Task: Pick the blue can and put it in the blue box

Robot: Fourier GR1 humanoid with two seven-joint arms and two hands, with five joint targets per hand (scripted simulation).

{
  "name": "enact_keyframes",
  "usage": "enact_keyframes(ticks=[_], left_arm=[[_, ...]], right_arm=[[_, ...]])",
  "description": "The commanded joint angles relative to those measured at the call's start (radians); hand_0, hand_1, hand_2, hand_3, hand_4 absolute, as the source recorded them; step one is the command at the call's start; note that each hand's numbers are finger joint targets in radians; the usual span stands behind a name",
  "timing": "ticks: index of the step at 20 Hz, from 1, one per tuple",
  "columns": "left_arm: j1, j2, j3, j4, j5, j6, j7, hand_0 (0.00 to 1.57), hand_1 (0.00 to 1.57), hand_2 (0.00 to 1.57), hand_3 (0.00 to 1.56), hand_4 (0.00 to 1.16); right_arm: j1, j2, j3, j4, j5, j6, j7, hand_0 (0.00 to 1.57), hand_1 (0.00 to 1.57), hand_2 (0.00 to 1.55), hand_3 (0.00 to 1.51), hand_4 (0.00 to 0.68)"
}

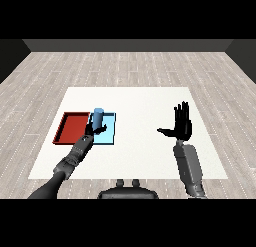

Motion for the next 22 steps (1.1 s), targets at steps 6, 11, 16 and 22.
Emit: enact_keyframes(ticks=[6,11,16,22], left_arm=[[-0.036,0.002,-0.011,0.123,-0.041,-0.124,0.096,0.98,0.98,0.94,0.0,0.53],[-0.012,0.03,-0.07,0.125,-0.116,-0.027,0.059,0.0,0.0,0.0,0.0,0.0],[-0.011,0.021,0.028,0.062,-0.033,0.088,-0.074,0.0,0.0,0.0,0.0,0.0],[-0.027,-0.039,0.111,-0.07,0.028,0.231,-0.289,0.0,0.0,0.0,0.0,0.0]], right_arm=[[-0.036,0.007,-0.025,0.046,-0.018,0.024,-0.02,0.0,0.0,0.0,0.0,0.0],[0.043,0.044,0.038,-0.045,0.018,0.012,-0.024,0.0,0.0,0.0,0.0,0.0],[0.02,0.067,0.014,-0.025,-0.009,0.025,-0.056,0.0,0.0,0.0,0.0,0.0],[0.023,0.034,-0.001,-0.029,-0.028,0.068,-0.044,0.0,0.0,0.0,0.0,0.0]])
